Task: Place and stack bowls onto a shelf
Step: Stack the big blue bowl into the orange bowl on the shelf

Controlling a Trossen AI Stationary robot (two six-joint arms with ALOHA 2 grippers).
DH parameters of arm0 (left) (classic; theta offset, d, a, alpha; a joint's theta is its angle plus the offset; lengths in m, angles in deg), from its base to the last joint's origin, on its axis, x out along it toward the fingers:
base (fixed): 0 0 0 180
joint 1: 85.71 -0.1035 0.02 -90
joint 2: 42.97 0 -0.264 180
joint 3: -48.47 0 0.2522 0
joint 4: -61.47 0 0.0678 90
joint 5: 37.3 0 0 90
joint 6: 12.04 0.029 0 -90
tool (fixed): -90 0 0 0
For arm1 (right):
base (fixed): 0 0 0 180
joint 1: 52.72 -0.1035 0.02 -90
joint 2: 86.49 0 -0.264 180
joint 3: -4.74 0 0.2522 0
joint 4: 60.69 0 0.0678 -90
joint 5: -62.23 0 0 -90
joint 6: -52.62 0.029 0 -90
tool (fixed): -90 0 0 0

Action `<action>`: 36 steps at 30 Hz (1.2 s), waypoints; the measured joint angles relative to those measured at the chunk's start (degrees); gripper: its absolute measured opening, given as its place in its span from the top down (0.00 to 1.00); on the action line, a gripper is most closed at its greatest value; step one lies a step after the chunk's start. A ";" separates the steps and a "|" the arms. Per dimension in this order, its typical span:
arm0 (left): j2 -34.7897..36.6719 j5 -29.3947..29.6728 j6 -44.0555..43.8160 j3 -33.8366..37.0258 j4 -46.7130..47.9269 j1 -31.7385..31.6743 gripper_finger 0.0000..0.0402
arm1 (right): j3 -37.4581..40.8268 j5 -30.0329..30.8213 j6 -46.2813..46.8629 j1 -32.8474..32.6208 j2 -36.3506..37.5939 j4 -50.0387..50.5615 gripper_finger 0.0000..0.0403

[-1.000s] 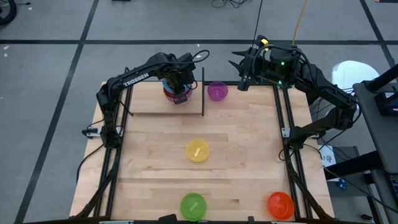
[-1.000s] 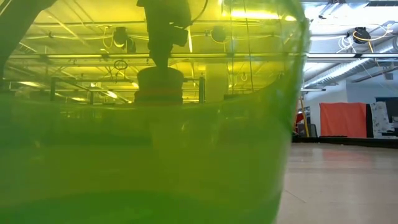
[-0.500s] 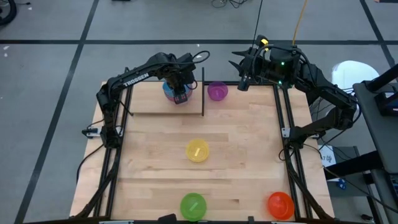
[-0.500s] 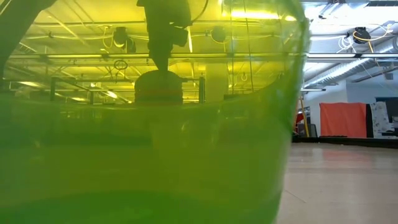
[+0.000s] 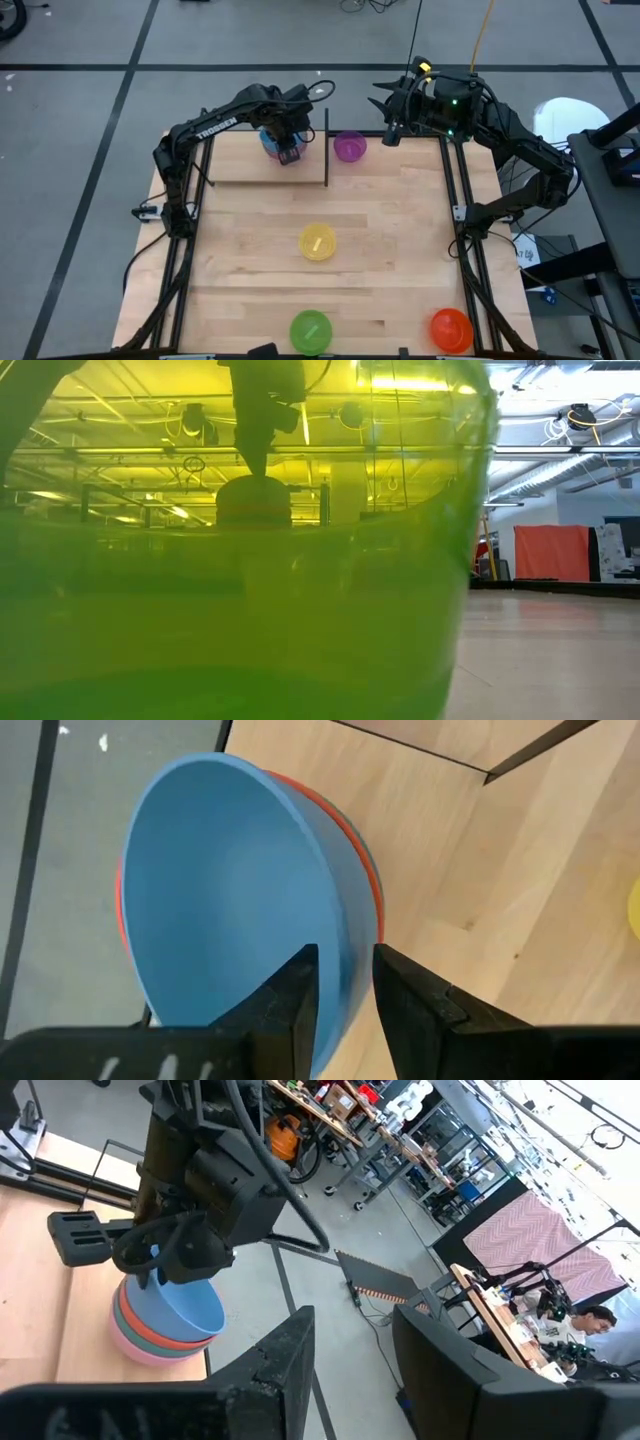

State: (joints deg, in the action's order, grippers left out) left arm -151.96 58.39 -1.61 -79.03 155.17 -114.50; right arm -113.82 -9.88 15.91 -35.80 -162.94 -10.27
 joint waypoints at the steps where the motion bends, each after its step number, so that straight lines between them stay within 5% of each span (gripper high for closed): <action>1: -0.02 -0.01 -0.09 0.00 0.03 0.14 0.74 | 0.00 0.00 0.00 0.00 0.00 0.00 0.67; 23: 6.21 0.05 1.27 -0.07 -3.90 1.69 0.74 | 0.00 0.00 0.00 0.00 0.01 0.00 0.67; 29: 6.36 6.74 0.28 -0.04 -1.55 -0.32 0.74 | 0.00 0.02 0.02 0.00 0.01 0.00 0.67; 36: 6.32 7.94 -3.66 -0.04 4.85 -4.07 0.91 | 0.00 0.02 0.02 0.00 0.02 0.00 0.67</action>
State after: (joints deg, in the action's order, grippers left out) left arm -145.64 66.33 -5.26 -79.07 160.01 -118.57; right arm -113.82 -9.85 15.94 -35.80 -162.92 -10.27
